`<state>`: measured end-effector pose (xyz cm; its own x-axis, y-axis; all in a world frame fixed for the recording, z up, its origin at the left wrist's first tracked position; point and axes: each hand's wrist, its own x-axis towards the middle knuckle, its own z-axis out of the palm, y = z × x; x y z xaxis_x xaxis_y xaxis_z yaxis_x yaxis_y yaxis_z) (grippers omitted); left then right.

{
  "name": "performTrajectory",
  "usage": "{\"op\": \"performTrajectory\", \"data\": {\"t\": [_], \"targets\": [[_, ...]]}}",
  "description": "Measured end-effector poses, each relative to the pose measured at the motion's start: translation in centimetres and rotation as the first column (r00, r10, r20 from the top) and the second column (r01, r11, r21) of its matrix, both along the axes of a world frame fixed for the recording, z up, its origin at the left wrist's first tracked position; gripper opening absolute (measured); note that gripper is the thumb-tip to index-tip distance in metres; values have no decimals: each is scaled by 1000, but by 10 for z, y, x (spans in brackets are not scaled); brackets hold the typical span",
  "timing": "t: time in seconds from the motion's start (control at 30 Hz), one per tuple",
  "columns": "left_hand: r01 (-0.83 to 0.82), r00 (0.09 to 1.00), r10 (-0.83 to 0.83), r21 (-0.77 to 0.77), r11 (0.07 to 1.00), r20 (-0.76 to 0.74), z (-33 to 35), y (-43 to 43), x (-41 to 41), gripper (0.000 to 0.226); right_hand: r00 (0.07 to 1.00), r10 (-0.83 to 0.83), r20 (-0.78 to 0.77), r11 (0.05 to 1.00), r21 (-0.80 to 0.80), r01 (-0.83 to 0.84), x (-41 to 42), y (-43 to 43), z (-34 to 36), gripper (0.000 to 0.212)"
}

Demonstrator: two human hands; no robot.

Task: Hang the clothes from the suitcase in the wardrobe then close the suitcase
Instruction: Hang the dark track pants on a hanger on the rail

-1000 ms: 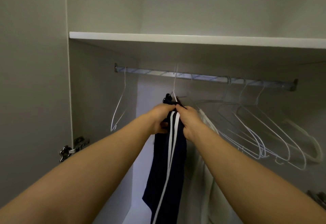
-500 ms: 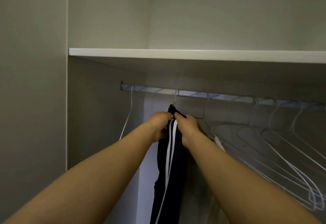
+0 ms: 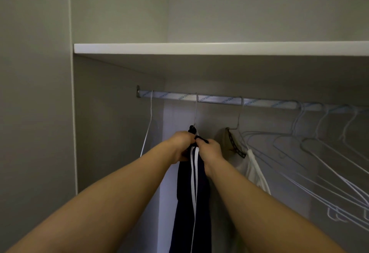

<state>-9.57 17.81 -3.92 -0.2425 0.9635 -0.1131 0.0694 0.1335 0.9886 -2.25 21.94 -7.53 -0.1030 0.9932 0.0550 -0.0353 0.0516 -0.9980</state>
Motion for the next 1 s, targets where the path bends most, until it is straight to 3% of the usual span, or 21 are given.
{"op": "performTrajectory", "data": {"t": [0.13, 0.27, 0.47, 0.63, 0.73, 1.0], "targets": [[-25, 997, 23, -28, 999, -70, -6, -5, 3, 26, 999, 19, 30, 1000, -4, -18, 2, -6, -4, 29], [-79, 986, 73, -37, 996, -149, -14, -16, 8, 16, 990, 59, 126, 998, -3, -59, 14, -16, -8, 35], [-146, 973, 139, -27, 989, -183, -32, -51, 31, 21, 962, 101, 255, 995, -48, -92, 41, -48, -21, 8], [-212, 963, 201, -48, 976, -178, -69, -97, 45, 21, 935, 279, 220, 952, -192, -239, 58, -101, -47, 27], [-268, 950, 247, -92, 959, -191, -102, -131, 45, 13, 900, 380, 212, 911, -252, -326, 51, -129, -74, 27], [-540, 836, 477, -252, 803, -271, -188, -256, 20, 27, 704, 663, 256, 738, -383, -556, 10, -219, -150, 29]]}}
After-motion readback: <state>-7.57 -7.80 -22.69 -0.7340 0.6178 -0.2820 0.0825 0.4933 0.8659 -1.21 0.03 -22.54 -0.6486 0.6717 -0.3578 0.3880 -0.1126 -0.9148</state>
